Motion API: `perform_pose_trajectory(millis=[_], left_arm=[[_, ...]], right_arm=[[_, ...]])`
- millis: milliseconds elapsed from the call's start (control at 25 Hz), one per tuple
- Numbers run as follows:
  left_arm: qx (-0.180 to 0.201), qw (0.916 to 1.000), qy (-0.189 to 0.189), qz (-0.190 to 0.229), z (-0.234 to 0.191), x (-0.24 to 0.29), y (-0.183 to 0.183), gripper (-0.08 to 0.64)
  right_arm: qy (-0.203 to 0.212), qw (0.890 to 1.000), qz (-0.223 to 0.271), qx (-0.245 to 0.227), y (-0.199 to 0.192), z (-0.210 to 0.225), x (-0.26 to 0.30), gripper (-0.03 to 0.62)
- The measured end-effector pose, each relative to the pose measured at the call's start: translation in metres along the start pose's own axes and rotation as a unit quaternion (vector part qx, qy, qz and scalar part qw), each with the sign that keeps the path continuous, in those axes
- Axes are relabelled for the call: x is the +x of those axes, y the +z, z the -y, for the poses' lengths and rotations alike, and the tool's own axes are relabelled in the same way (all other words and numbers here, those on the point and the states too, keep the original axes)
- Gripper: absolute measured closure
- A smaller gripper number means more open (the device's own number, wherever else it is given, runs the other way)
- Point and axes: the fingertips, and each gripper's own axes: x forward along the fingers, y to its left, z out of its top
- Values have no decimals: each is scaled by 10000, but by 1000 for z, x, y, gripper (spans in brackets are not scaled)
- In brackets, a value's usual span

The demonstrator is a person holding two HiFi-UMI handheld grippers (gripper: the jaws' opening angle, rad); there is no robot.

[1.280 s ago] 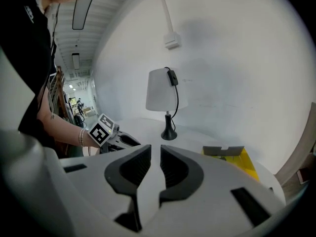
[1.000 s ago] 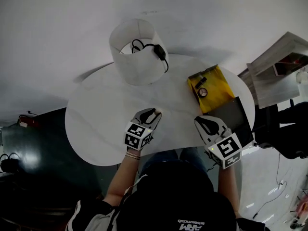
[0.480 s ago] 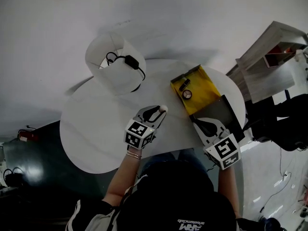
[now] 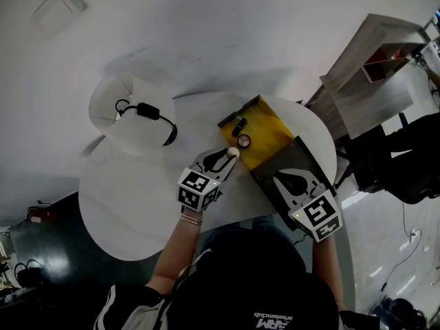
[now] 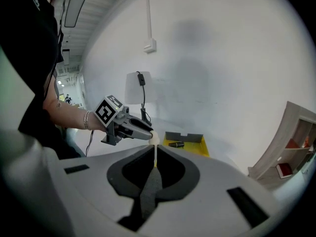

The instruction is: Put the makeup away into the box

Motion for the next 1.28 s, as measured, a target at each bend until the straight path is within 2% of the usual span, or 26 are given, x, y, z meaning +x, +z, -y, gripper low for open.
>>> perform_pose_trajectory(millis=[600, 1280], left_arm=[[367, 9966, -689, -265, 27, 87, 29, 425], [421, 9929, -914, -628, 37, 155, 21, 425]], right_arm=[[-519, 9972, -54, 538, -32, 57, -29, 561], [-530, 9948, -72, 866, -49, 89, -33, 561]])
